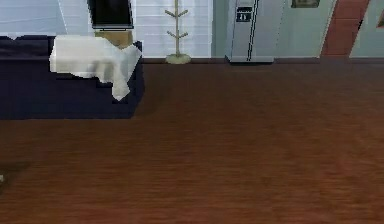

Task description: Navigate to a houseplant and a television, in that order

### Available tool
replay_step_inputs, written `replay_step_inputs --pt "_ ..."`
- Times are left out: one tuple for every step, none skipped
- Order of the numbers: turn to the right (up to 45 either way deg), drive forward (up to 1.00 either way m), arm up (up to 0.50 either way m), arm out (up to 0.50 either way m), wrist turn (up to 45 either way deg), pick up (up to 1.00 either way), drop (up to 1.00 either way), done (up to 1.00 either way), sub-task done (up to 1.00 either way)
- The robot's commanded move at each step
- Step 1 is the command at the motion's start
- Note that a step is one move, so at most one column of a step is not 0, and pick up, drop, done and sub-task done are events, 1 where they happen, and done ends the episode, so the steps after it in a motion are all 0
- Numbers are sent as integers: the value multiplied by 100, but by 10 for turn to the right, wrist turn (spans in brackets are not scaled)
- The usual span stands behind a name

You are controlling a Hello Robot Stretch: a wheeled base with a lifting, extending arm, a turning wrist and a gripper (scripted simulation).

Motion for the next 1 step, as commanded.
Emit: replay_step_inputs --pt "-30 0 0 0 0 0 0 0 0"
